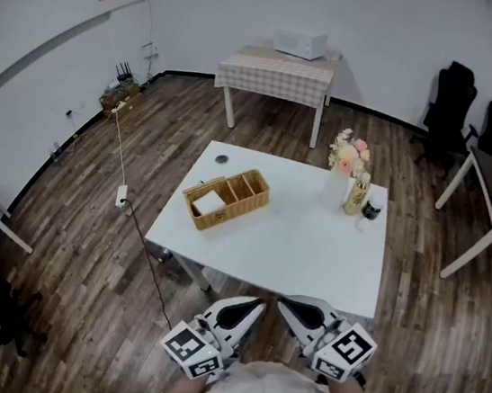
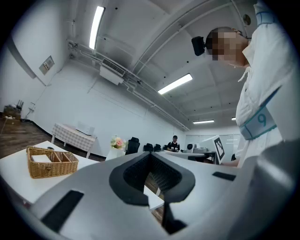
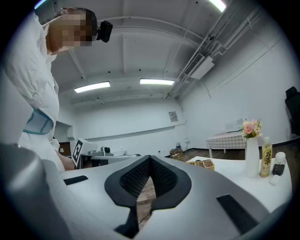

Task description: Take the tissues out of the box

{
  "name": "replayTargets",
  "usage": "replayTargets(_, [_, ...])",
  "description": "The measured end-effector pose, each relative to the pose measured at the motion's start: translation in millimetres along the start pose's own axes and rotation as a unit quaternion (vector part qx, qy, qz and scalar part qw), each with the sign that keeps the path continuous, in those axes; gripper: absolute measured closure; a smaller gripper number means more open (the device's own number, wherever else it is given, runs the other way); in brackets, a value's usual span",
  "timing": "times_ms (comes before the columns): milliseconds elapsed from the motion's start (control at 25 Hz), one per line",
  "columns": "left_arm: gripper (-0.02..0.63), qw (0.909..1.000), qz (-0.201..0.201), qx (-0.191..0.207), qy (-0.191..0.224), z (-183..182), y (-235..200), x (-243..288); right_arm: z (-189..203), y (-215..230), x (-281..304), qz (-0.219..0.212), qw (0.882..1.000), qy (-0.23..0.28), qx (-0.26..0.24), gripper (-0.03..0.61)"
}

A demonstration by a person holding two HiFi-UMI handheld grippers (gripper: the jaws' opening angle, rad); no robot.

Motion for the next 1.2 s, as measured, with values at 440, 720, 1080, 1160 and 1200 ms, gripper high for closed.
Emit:
replayTargets(440, [0.612,0.9996,0.002,0.028,-0.002,-7,-13,31,-2,29,18,-0.010,1.000,-0.012,-0.020,0.548])
replayTargets(720, [0.612,0.9997,-0.003,0.023,-0.011,-4,-18,30,0,35,21,-0.007,1.000,-0.006,-0.012,0.548])
replayTargets(1080, [0.611,0.9995,-0.018,0.015,-0.021,-3,-30,31,5,52,19,-0.035,0.998,0.006,0.058,0.396])
replayTargets(1160, [0.611,0.9992,-0.026,0.011,-0.028,0,-37,30,8,58,21,-0.036,0.997,0.005,0.066,0.394])
replayTargets(1200, [0.611,0.9991,-0.030,0.008,-0.031,2,-41,30,9,61,23,-0.036,0.997,0.004,0.068,0.391])
Point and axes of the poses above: the fingertips, and each gripper's own axes: x forward along the fingers, y to its right, z out of its underside, the point moved 8 cm from there along -x, backward along the fingers, and after that the axes turned 14 degrees about -z, right-handed, at the moved point
